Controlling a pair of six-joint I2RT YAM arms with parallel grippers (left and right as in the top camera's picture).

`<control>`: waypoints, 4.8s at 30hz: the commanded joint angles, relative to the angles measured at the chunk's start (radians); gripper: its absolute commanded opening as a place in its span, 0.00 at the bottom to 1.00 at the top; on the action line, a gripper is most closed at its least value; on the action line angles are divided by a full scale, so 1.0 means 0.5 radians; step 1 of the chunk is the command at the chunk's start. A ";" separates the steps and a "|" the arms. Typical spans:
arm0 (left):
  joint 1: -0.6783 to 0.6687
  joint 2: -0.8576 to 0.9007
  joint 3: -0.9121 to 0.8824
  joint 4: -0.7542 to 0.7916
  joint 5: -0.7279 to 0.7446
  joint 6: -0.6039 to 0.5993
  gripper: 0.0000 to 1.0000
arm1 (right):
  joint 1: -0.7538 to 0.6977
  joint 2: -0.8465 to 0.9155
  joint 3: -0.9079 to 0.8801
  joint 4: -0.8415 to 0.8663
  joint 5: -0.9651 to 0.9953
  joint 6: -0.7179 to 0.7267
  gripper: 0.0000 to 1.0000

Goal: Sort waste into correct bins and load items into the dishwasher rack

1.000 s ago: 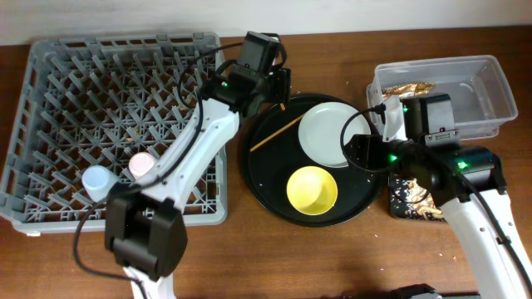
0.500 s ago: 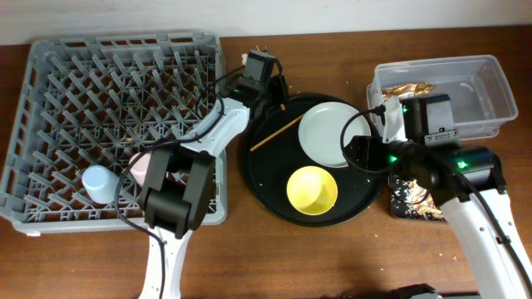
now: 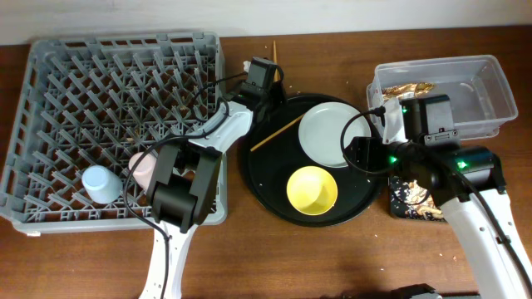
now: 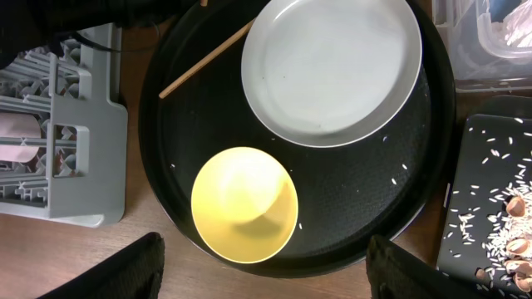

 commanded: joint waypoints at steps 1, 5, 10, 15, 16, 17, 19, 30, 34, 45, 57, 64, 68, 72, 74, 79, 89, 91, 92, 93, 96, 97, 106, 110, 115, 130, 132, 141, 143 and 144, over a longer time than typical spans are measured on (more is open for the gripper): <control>0.028 0.050 0.088 -0.040 0.115 -0.003 0.00 | -0.013 0.002 0.026 -0.001 0.018 0.003 0.79; 0.137 -0.185 0.198 -0.365 0.165 0.132 0.00 | -0.013 0.002 0.026 -0.031 0.018 0.002 0.78; 0.217 -0.771 0.198 -1.020 -0.245 0.526 0.00 | -0.013 0.002 0.026 -0.029 0.019 0.002 0.79; 0.225 -1.024 0.197 -1.481 -0.555 0.628 0.00 | -0.013 0.002 0.026 -0.030 0.018 0.002 0.79; 0.224 -1.022 0.188 -1.614 -0.613 0.573 0.00 | -0.013 0.002 0.026 -0.029 0.018 0.002 0.79; 0.224 -1.012 0.153 -1.688 -0.604 0.520 0.00 | -0.013 0.002 0.026 -0.028 0.019 0.002 0.79; 0.224 -0.993 0.060 -1.770 -0.597 0.468 0.00 | -0.013 0.002 0.026 -0.029 0.019 0.002 0.79; 0.224 -0.991 -0.333 -1.716 -0.604 0.468 0.00 | -0.013 0.002 0.026 -0.027 0.019 0.002 0.79; 0.224 -0.992 -0.360 -1.717 -0.603 0.469 0.01 | -0.013 0.002 0.026 -0.005 0.019 0.002 0.80; 0.088 -1.122 -0.166 -1.638 0.072 0.628 0.35 | -0.013 0.002 0.026 0.003 0.019 -0.004 0.82; -0.229 -0.404 -0.179 -1.114 -0.298 1.402 0.36 | -0.013 0.002 0.026 0.025 0.019 -0.003 0.84; -0.230 -0.282 -0.180 -1.055 -0.209 1.615 0.35 | -0.013 0.002 0.026 0.031 0.019 -0.003 0.84; -0.217 -0.181 -0.181 -1.049 -0.214 1.630 0.19 | -0.013 0.002 0.026 0.030 0.018 -0.003 0.84; -0.218 -0.211 -0.119 -1.115 -0.213 1.600 0.00 | -0.013 0.002 0.026 0.023 0.019 -0.003 0.84; -0.217 -0.235 -0.021 -1.211 -0.195 1.531 0.00 | -0.013 0.002 0.026 0.023 0.019 -0.003 0.84; -0.205 -0.309 0.146 -1.310 -0.202 1.643 0.42 | -0.013 0.002 0.026 0.024 0.019 -0.003 0.84; -0.180 -0.063 0.127 -1.245 -0.262 1.696 0.09 | -0.013 0.002 0.026 0.022 0.019 -0.003 0.84; -0.179 -0.071 0.128 -1.279 -0.234 1.653 0.00 | -0.013 0.002 0.026 0.023 0.019 -0.003 0.84; -0.172 -0.099 0.142 -1.329 -0.235 1.512 0.00 | -0.013 0.002 0.026 0.023 0.019 -0.003 0.84; -0.163 -0.133 0.179 -1.400 -0.234 1.411 0.00 | -0.013 0.002 0.026 0.023 0.019 -0.003 0.84; -0.111 -0.314 0.450 -1.728 -0.234 1.197 0.00 | -0.013 0.002 0.026 0.022 0.019 -0.003 0.84; -0.097 -0.385 0.545 -1.829 -0.235 1.125 0.00 | -0.014 0.002 0.026 0.023 0.019 -0.003 0.84; 0.157 -0.689 0.418 -2.161 -0.610 0.403 0.00 | -0.013 0.002 0.026 0.024 0.019 -0.003 0.84; 0.227 -0.668 0.092 -1.926 -0.627 0.383 0.00 | -0.013 0.002 0.026 0.005 0.019 -0.003 0.84; 0.249 -0.668 0.030 -1.843 -0.611 0.504 0.02 | -0.013 0.002 0.026 0.009 0.019 -0.003 0.84; -0.047 -0.821 0.207 -2.010 0.364 0.665 0.40 | -0.047 0.002 0.027 -0.008 0.368 0.352 0.90; -0.214 -0.821 0.041 -1.792 0.364 0.664 0.41 | -0.209 0.002 0.026 -0.029 0.372 0.510 0.93; -0.497 -0.790 -0.641 -0.936 0.485 0.587 0.45 | -1.083 0.002 0.026 -0.083 0.137 0.534 0.99; -0.520 -0.742 -0.641 -0.909 0.487 0.577 0.44 | -1.141 0.002 0.026 -0.084 0.101 0.535 0.99; -0.542 -0.694 -0.641 -0.896 0.507 0.571 0.40 | -1.141 0.002 0.026 -0.084 0.101 0.535 0.99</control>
